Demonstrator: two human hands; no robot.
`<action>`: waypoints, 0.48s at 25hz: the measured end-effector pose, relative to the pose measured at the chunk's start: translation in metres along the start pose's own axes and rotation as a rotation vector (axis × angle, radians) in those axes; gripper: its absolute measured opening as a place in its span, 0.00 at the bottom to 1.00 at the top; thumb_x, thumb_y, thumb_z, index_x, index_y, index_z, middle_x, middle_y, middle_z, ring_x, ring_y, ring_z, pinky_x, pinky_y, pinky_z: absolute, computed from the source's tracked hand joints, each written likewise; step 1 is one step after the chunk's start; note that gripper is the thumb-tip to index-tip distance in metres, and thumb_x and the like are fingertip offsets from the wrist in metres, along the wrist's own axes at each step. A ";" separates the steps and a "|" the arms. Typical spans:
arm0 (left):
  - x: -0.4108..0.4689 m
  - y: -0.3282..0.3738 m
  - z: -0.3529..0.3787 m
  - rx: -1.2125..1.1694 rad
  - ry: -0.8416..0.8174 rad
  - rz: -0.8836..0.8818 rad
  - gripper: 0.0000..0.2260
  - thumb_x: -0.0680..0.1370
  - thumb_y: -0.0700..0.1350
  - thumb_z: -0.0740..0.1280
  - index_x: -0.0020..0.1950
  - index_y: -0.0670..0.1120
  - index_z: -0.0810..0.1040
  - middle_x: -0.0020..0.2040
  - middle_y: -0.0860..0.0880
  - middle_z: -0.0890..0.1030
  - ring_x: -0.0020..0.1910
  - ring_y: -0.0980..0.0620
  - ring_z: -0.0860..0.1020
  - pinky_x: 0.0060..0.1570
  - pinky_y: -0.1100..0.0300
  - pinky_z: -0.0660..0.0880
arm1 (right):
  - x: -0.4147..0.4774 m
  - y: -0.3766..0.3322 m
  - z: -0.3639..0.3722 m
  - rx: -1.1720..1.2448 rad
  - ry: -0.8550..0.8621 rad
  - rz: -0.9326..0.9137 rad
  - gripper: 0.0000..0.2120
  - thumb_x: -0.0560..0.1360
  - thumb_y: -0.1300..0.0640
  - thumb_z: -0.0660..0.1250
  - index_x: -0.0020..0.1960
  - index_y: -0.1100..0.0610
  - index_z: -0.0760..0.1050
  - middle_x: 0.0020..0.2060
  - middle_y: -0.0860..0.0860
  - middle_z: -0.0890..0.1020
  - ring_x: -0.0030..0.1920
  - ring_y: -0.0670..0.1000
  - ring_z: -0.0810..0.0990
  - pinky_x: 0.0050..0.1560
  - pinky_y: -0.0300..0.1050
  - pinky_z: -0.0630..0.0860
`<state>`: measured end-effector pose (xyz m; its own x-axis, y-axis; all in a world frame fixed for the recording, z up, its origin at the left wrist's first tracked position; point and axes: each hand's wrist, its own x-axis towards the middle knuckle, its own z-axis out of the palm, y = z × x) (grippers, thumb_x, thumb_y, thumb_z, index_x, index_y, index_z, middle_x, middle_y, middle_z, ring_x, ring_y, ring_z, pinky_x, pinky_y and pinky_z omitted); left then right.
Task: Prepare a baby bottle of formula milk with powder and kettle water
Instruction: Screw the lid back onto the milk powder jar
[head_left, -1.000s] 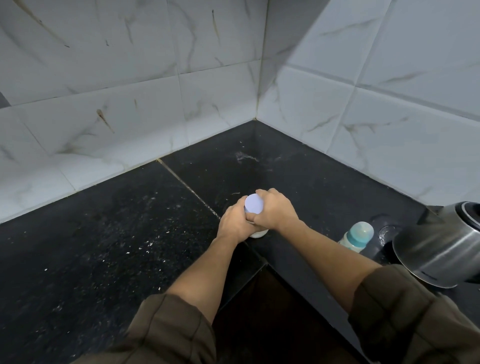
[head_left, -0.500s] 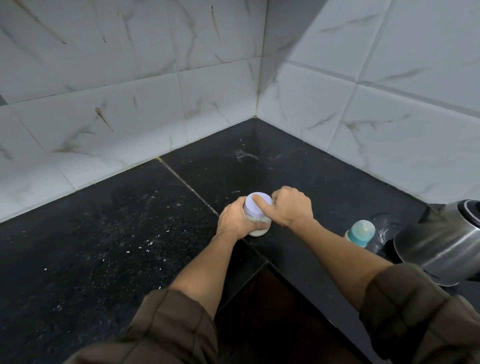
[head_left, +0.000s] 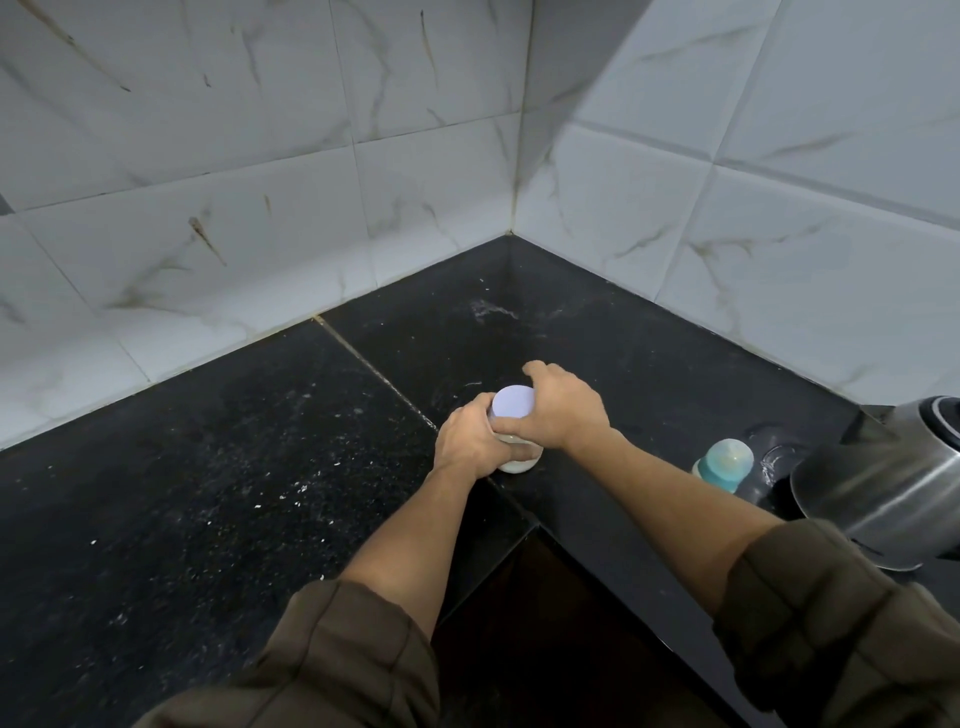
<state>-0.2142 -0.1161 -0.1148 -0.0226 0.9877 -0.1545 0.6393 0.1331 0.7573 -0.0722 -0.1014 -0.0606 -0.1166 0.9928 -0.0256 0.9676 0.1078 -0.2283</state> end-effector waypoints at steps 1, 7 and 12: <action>0.000 0.000 0.000 0.006 0.001 -0.001 0.38 0.58 0.61 0.85 0.65 0.57 0.75 0.55 0.58 0.82 0.57 0.52 0.80 0.58 0.48 0.80 | -0.001 -0.001 0.001 -0.071 0.068 0.037 0.33 0.71 0.27 0.67 0.58 0.54 0.76 0.51 0.50 0.81 0.52 0.55 0.81 0.47 0.49 0.77; 0.001 0.003 -0.002 0.042 -0.003 0.005 0.37 0.60 0.59 0.85 0.65 0.55 0.75 0.56 0.56 0.81 0.57 0.51 0.80 0.58 0.48 0.80 | 0.003 0.006 -0.008 0.037 0.133 -0.051 0.24 0.74 0.31 0.66 0.52 0.52 0.78 0.52 0.49 0.78 0.52 0.53 0.79 0.48 0.50 0.78; 0.000 0.004 -0.003 0.037 -0.006 -0.004 0.38 0.59 0.59 0.84 0.66 0.56 0.74 0.55 0.57 0.81 0.56 0.51 0.79 0.57 0.48 0.80 | 0.001 -0.001 -0.007 -0.110 0.001 -0.067 0.31 0.76 0.34 0.66 0.71 0.53 0.71 0.61 0.51 0.81 0.57 0.56 0.81 0.51 0.51 0.78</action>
<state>-0.2140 -0.1152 -0.1103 -0.0204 0.9868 -0.1609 0.6674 0.1333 0.7327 -0.0713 -0.1002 -0.0534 -0.1818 0.9832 -0.0132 0.9764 0.1789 -0.1212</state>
